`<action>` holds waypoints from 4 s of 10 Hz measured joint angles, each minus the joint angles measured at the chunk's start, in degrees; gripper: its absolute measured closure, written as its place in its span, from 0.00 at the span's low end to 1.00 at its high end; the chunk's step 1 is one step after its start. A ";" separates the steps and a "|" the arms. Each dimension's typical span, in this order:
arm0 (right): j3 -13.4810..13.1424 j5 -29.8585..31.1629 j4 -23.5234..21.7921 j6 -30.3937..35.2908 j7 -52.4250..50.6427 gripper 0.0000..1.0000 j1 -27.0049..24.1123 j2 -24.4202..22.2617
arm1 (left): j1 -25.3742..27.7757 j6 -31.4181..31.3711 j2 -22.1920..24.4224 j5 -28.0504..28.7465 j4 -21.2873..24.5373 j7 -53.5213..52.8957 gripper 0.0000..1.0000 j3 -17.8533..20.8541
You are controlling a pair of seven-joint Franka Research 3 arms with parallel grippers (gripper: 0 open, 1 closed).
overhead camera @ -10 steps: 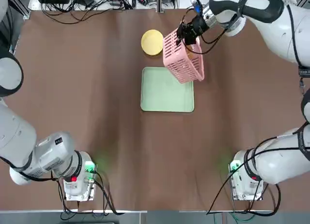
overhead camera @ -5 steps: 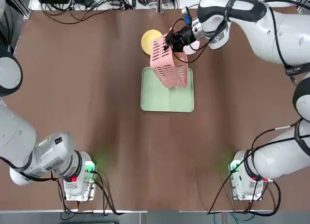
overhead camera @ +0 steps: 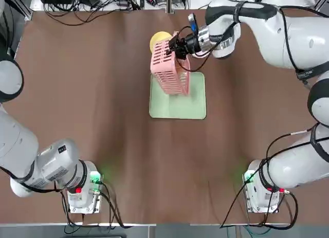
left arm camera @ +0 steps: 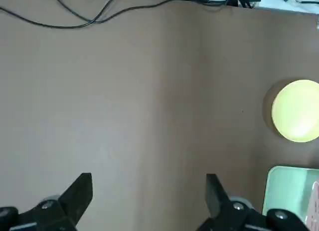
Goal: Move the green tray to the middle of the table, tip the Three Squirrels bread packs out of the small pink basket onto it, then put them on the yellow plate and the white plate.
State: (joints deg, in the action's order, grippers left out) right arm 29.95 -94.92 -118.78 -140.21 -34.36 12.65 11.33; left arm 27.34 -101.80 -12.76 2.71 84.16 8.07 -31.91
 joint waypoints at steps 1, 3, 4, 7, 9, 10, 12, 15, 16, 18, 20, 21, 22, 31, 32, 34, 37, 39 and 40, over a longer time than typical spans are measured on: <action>0.78 -3.70 0.00 0.06 -4.32 0.93 0.00 0.40 | 0.94 0.01 0.00 0.00 -0.18 -0.03 0.00 0.15; 2.01 -11.62 0.19 0.11 -13.58 0.93 0.08 2.67 | 1.58 0.04 0.04 0.00 -1.56 -0.16 0.00 0.15; 2.47 -15.12 0.50 0.26 -18.75 0.93 0.12 4.42 | 1.49 0.09 0.16 0.00 -1.94 -0.16 0.00 0.00; 4.50 -18.92 1.66 1.69 -26.87 0.93 0.11 8.17 | 1.07 0.23 1.14 0.07 -2.00 -0.16 0.00 -0.11; 5.13 -19.21 2.33 3.45 -27.13 0.93 0.11 8.45 | 1.29 0.39 1.31 0.08 -2.00 -0.19 0.00 0.09; 5.26 -19.72 2.46 4.58 -27.21 0.93 0.11 8.48 | 1.29 0.39 1.31 0.08 -2.00 -0.19 0.00 0.09; 5.45 -19.90 2.48 6.36 -27.30 0.93 0.11 9.23 | 1.09 0.42 1.31 0.08 -1.99 -0.19 0.00 0.02; 5.44 -20.07 2.56 8.28 -29.75 0.93 0.07 12.31 | 1.04 0.62 1.31 0.08 -1.99 -0.19 0.00 -0.01; 5.44 -20.20 2.71 8.79 -31.03 0.93 0.07 13.47 | 1.08 0.93 1.31 0.08 -1.99 -0.19 0.00 0.00; 5.44 -22.25 2.88 9.88 -33.68 0.93 0.06 15.44 | 1.08 1.53 1.31 0.08 -1.99 -0.19 0.00 0.00; 5.40 -23.04 2.95 12.89 -35.24 0.93 -0.12 16.45 | 1.08 1.58 1.31 0.08 -1.99 -0.19 0.00 0.00; 5.40 -23.09 2.95 13.39 -35.73 0.93 -0.24 16.52 | 1.08 1.59 1.31 0.08 -1.99 -0.19 0.00 0.00; 5.36 -23.11 2.92 14.14 -36.00 0.93 -0.41 16.67 | 1.07 1.59 1.31 0.08 -1.99 -0.19 0.00 0.00; 4.85 -23.14 -0.81 26.40 -42.00 0.93 -4.25 19.85 | 1.19 1.59 1.31 0.08 -1.99 -0.19 0.00 0.06; 4.38 -23.14 -1.49 28.23 -42.44 0.93 -4.55 20.02 | 1.19 1.59 1.31 0.08 -1.99 -0.14 0.00 0.07; 2.27 -23.14 -3.52 32.96 -42.79 0.93 -5.19 20.12 | 1.13 1.97 1.01 0.05 -1.41 0.30 0.00 0.07; -0.38 -23.03 -5.87 38.86 -43.04 0.93 -5.80 20.16 | 1.09 1.96 0.18 0.05 -1.33 0.61 0.00 0.01; -1.87 -21.20 -6.54 40.76 -43.19 0.93 -6.35 20.14 | 1.11 4.40 1.76 0.17 -1.60 0.32 0.00 -0.01; -3.29 -18.98 -6.94 42.42 -43.22 0.93 -6.63 20.14 | 1.11 5.18 2.42 0.22 -1.60 0.32 0.00 -0.02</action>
State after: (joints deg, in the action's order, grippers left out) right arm 26.66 -113.90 -125.72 -97.79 -77.58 6.02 31.48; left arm 28.45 -96.63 -10.34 2.93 82.56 8.39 -31.93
